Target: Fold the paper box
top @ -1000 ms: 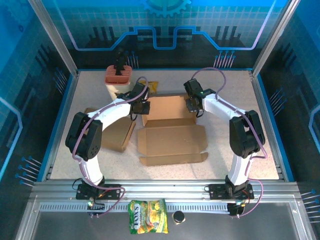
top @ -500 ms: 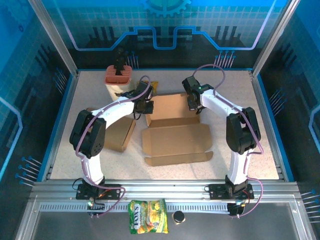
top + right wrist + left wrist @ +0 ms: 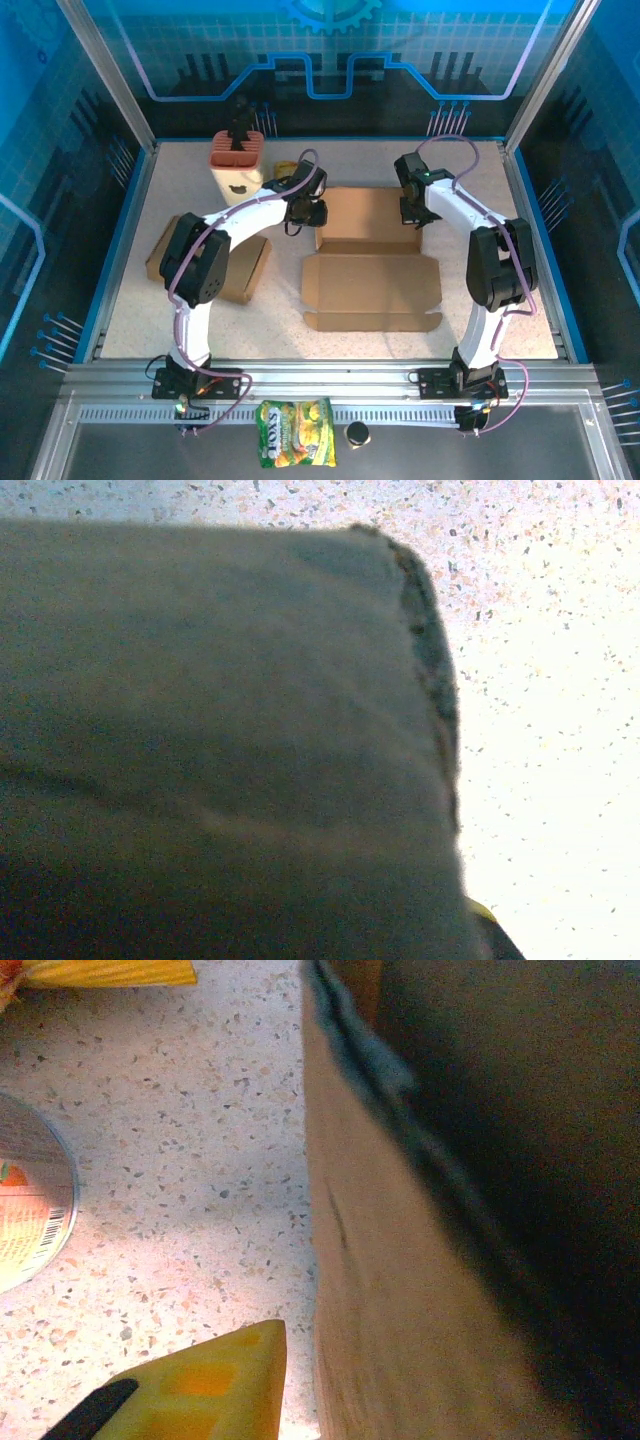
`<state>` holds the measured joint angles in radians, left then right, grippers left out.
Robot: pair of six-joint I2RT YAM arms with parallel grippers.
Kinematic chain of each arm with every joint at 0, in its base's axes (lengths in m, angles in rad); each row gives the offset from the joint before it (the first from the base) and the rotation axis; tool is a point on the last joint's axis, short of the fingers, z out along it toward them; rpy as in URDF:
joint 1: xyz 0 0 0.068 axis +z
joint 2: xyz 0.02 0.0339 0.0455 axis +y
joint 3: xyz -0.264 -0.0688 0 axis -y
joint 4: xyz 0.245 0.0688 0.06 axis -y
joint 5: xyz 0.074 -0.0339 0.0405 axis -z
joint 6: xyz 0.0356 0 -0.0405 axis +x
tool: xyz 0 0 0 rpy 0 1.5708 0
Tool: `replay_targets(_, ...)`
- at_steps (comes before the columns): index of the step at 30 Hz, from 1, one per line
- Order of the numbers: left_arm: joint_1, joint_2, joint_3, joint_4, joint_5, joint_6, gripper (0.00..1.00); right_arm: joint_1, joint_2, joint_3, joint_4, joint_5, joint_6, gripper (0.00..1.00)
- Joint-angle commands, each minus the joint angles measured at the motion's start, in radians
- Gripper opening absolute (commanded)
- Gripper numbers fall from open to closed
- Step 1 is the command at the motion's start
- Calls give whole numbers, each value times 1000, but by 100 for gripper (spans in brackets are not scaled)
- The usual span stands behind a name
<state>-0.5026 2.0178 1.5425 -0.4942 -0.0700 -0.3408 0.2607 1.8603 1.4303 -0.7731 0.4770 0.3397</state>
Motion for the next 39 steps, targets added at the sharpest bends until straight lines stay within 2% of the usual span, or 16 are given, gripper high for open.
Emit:
replay_targets(1, -13, 47, 67, -61, 30, 12, 26, -12, 4, -6, -66, -24, -29, 0)
replay_targets(3, -19, 67, 92, -79, 19, 25, 25, -14, 12, -2, -72, -29, -28, 0)
replay_targets(6, -34, 93, 127, -123, -34, 45, 3, -17, 17, 3, -80, -34, -22, 0)
replay_targets(7, -41, 102, 142, -144, -60, 53, 0, -17, 18, 5, -83, -38, -19, 0)
replay_targets(11, -64, 129, 183, -196, -114, 62, 0, -16, 42, 31, -113, -52, 3, 0)
replay_targets(13, -67, 120, 184, -190, -119, 47, 29, -20, 51, 35, -121, -58, 19, 0)
replay_targets(14, -67, 115, 192, -190, -119, 37, 38, -25, 57, 38, -126, -63, 27, 0)
replay_targets(16, -69, 97, 224, -200, -116, 10, 55, -36, 70, 49, -143, -80, 46, 0)
replay_targets(19, -69, 80, 289, -219, -82, -35, 68, -60, 94, 68, -175, -104, 81, 0)
replay_targets(21, -66, 68, 318, -209, -29, -65, 73, -77, 107, 83, -200, -125, 104, 0)
replay_targets(25, -65, 58, 377, -210, 76, -140, 75, -101, 133, 115, -250, -151, 132, 0)
replay_targets(31, -58, 9, 395, -204, 107, -210, 76, -156, 167, 156, -334, -186, 208, 0)
replay_targets(33, -54, -20, 392, -205, 99, -217, 76, -177, 176, 167, -361, -196, 245, 0)
replay_targets(36, -33, -25, 419, -249, 151, -232, 78, -211, 186, 179, -374, -251, 285, 0)
replay_targets(39, -29, -3, 456, -319, 192, -171, 78, -219, 194, 202, -383, -266, 300, 0)
